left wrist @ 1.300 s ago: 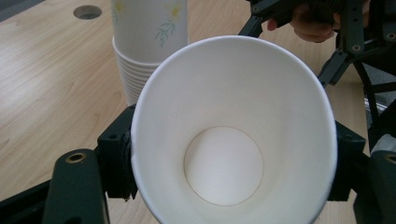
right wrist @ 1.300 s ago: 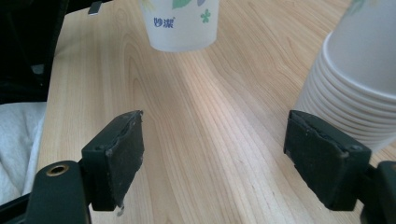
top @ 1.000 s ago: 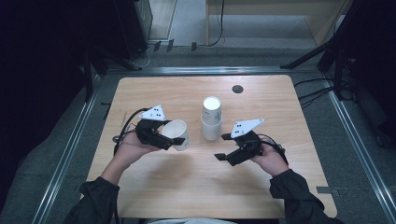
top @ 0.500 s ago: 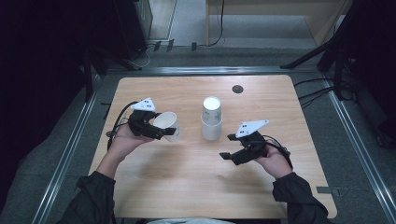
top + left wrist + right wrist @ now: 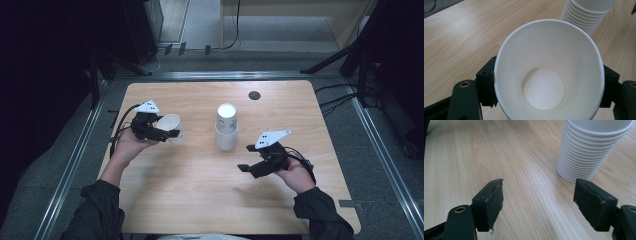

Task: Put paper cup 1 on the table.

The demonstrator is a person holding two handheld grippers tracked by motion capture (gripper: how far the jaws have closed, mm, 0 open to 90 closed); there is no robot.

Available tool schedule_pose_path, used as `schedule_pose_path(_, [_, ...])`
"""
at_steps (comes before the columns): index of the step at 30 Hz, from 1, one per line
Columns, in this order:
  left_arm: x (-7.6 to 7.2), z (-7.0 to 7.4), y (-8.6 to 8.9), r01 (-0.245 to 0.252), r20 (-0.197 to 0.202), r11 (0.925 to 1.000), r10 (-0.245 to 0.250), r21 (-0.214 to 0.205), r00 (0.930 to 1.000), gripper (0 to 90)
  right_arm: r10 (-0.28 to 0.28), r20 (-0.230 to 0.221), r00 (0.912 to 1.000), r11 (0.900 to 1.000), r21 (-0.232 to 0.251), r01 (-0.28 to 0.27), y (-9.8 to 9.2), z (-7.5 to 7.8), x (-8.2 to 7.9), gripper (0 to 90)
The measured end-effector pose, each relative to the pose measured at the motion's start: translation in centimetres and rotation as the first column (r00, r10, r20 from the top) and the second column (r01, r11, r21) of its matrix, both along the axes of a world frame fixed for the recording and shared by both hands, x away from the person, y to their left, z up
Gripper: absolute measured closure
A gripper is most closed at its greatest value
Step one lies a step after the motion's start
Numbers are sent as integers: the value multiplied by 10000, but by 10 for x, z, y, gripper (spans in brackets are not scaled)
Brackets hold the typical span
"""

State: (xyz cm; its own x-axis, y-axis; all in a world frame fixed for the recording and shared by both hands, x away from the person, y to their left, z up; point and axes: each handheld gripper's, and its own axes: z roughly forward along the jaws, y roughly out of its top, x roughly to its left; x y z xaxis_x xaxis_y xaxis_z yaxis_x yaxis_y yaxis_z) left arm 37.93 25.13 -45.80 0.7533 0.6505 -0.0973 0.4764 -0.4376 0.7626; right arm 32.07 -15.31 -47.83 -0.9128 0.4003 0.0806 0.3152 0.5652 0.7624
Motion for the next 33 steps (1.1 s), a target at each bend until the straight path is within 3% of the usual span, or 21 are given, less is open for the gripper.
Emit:
schedule_pose_path(10, [10, -16, 16, -608, -313, 9976, 618, 319, 9976, 252, 173, -290, 9994, 9996, 209, -167, 0, -1, 1, 254])
schedule_pose_path(18, [15, -25, 25, -1322, -262, 9864, 1354, 978, 9904, 248, 230, -340, 9992, 9997, 57, -228, 2, -3, 2, 253])
schedule_pose_path(25, [18, -34, 29, -1536, -443, 9790, 1608, 1342, 9860, 242, 265, -253, 9993, 9996, 15, -264, 2, -3, 2, 253])
schedule_pose_path(33, [19, -39, 30, -1496, -559, 9764, 1599, 1560, 9856, 234, 285, -253, 9993, 9996, -27, -286, 3, -4, 2, 253])
